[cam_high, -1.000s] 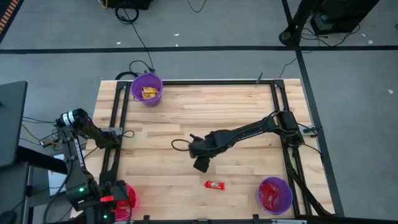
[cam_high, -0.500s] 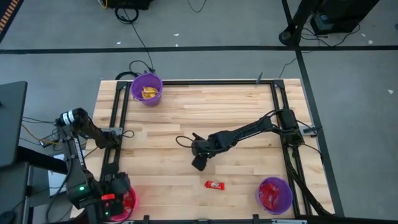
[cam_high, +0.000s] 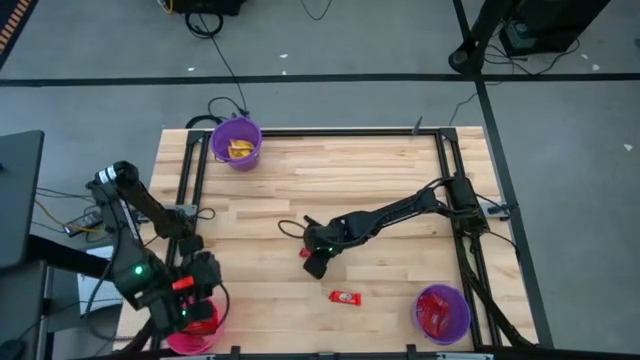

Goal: Sort candy by brand, put in halloween buckets
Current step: Put the red chocolate into the pink bucket

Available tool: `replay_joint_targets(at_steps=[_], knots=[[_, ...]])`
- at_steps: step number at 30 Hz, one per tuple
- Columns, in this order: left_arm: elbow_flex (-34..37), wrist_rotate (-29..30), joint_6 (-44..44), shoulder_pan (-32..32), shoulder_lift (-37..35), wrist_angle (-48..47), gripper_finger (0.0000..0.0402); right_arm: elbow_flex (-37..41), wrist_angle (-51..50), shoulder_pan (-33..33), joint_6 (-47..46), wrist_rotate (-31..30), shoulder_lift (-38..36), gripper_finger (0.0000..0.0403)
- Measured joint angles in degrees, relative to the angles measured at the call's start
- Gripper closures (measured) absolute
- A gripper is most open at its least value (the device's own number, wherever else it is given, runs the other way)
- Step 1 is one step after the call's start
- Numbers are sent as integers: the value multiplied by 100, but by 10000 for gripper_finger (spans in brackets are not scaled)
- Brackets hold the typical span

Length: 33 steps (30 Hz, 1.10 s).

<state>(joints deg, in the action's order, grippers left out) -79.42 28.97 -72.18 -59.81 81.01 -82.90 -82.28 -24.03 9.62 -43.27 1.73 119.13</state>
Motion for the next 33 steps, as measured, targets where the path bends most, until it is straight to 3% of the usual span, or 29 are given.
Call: replay_joint_targets(at_steps=[4,9,13,18,23,27,33], knots=[[0,59,43,370,-322,-378,248,-415,635,132,261,211,0,353],[0,197,532,636,-918,-450,248,-1048,1483,210,590,-41,-5,341],[0,681,1113,712,-1373,-278,248,-1443,2350,174,824,-94,-8,349],[0,1073,2608,710,-1700,389,248,-1639,3645,62,787,230,-20,348],[0,1639,4474,708,-1698,969,248,-1704,3992,-66,695,701,-20,348],[0,2014,5376,749,-1658,1209,248,-1704,4158,-146,681,1343,-20,348],[0,2062,6226,860,-1608,1299,248,-1704,4149,-225,680,1640,-20,348]])
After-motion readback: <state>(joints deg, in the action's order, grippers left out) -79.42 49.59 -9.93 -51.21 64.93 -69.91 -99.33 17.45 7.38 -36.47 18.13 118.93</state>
